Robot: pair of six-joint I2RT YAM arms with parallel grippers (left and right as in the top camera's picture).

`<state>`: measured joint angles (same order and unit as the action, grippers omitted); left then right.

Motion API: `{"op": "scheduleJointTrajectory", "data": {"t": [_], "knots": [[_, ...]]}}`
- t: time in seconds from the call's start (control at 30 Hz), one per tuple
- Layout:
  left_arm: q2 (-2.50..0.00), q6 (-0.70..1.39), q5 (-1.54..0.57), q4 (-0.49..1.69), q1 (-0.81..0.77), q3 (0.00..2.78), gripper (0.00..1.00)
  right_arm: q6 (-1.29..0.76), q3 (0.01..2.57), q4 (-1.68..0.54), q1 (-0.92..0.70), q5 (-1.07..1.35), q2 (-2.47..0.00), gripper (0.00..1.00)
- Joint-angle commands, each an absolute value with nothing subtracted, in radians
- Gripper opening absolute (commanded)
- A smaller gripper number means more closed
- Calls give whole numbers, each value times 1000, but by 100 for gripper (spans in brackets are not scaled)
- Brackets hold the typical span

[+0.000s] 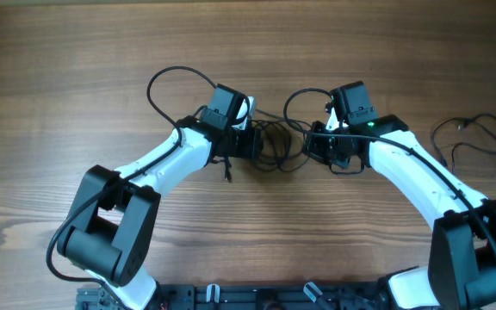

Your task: Untangle cables

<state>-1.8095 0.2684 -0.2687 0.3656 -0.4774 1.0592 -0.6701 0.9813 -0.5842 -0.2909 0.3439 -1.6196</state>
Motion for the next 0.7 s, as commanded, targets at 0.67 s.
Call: {"op": "scheduleJointTrajectory", "data": {"t": [0.67], "knots": [[-1879, 270, 54, 359, -638, 1058, 30, -683, 976, -588, -289, 359, -1631, 4]]}}
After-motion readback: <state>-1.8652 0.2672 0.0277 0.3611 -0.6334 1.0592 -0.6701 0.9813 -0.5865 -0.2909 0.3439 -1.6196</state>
